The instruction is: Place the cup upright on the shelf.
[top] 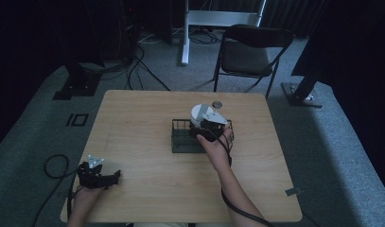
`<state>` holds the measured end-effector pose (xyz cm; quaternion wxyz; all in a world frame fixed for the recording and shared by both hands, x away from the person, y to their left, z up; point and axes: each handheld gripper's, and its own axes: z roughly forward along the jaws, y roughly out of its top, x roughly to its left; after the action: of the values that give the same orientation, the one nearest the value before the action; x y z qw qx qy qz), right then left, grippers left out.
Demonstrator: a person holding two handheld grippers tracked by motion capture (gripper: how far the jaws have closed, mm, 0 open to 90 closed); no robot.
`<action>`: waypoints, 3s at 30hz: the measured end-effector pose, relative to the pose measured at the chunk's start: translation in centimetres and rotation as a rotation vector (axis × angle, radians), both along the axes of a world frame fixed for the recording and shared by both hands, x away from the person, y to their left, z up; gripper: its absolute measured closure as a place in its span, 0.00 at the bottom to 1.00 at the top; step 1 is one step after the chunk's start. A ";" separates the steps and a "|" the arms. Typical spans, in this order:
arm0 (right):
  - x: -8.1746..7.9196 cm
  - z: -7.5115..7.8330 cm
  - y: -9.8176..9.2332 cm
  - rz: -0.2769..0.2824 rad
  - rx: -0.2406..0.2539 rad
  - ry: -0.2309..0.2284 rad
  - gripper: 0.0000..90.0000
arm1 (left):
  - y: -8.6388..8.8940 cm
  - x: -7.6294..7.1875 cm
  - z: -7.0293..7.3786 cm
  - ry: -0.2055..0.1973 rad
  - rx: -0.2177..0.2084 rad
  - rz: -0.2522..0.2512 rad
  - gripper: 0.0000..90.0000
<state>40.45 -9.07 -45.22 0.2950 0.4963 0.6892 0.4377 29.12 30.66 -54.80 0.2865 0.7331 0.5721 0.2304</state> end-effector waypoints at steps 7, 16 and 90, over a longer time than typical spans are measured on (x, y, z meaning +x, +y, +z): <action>0.2 -0.5 0.2 -0.011 0.000 0.033 0.20 | 0.0 0.0 0.0 0.000 0.000 0.000 0.00; 0.3 -1.1 0.7 0.000 0.001 0.076 0.20 | 0.0 0.0 0.0 0.000 0.000 0.000 0.00; -4.0 -0.8 -1.8 0.147 -0.011 0.001 0.13 | 0.0 0.0 0.0 0.000 0.000 0.000 0.00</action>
<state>36.49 -10.88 -46.03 0.2642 0.4429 0.7264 0.4542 29.12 30.66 -54.80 0.2865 0.7333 0.5719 0.2304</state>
